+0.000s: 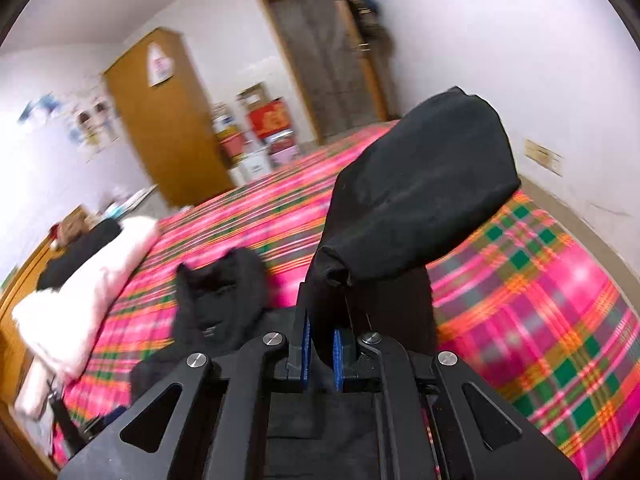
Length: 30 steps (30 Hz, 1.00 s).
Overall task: Fold large clothes
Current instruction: 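Grasp the other sleeve cuff with the right tool and lift it, then fold the held sleeve across the jacket body with the right tool and release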
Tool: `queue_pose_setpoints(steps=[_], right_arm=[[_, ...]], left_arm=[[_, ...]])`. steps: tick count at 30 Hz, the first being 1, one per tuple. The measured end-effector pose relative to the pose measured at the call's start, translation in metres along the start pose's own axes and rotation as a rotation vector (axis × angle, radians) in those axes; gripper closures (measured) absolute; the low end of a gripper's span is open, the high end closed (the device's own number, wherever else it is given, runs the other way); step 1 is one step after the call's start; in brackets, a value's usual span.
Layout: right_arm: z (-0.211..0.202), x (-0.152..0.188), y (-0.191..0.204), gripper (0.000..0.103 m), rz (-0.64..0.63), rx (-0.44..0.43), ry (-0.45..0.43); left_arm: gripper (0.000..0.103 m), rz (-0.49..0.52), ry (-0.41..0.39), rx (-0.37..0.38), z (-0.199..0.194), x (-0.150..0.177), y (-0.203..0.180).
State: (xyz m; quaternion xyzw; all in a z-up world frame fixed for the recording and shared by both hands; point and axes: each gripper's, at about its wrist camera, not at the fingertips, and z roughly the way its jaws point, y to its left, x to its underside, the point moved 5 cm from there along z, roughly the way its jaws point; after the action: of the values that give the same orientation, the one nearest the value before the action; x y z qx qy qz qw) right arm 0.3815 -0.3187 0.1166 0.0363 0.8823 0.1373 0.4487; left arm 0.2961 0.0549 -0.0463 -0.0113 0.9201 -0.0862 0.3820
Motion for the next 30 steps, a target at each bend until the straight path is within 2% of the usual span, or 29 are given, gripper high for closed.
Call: queue_pose_setpoints(steps=[6, 12, 17, 19, 22, 24, 26, 30], right_arm=[[0.035, 0.025, 0.071, 0.095, -0.07, -0.111, 0.086], [0.089, 0.088, 0.126, 0.095, -0.116, -0.198, 0.237], [0.136, 0.148, 0.145, 0.094, -0.164, -0.207, 0.365], [0.152, 0.168, 0.146, 0.091, -0.177, -0.2, 0.414], [0.161, 0.184, 0.142, 0.077, -0.175, -0.211, 0.453], [0.159, 0.188, 0.145, 0.055, -0.186, -0.242, 0.462], [0.151, 0.187, 0.15, 0.038, -0.203, -0.272, 0.468], [0.123, 0.176, 0.156, 0.038, -0.259, -0.306, 0.427]], left_arm=[[0.057, -0.081, -0.014, -0.009, -0.003, -0.008, 0.027], [0.057, -0.136, -0.022, -0.024, -0.004, -0.012, 0.051], [0.057, -0.166, -0.013, -0.035, 0.001, -0.012, 0.062], [0.057, -0.172, -0.007, -0.033, 0.004, -0.012, 0.064], [0.057, -0.164, -0.002, -0.035, 0.008, -0.012, 0.063], [0.057, -0.167, 0.004, -0.033, 0.011, -0.011, 0.063], [0.057, -0.175, 0.009, -0.032, 0.013, -0.011, 0.064], [0.057, -0.21, 0.015, -0.002, 0.015, -0.011, 0.066]])
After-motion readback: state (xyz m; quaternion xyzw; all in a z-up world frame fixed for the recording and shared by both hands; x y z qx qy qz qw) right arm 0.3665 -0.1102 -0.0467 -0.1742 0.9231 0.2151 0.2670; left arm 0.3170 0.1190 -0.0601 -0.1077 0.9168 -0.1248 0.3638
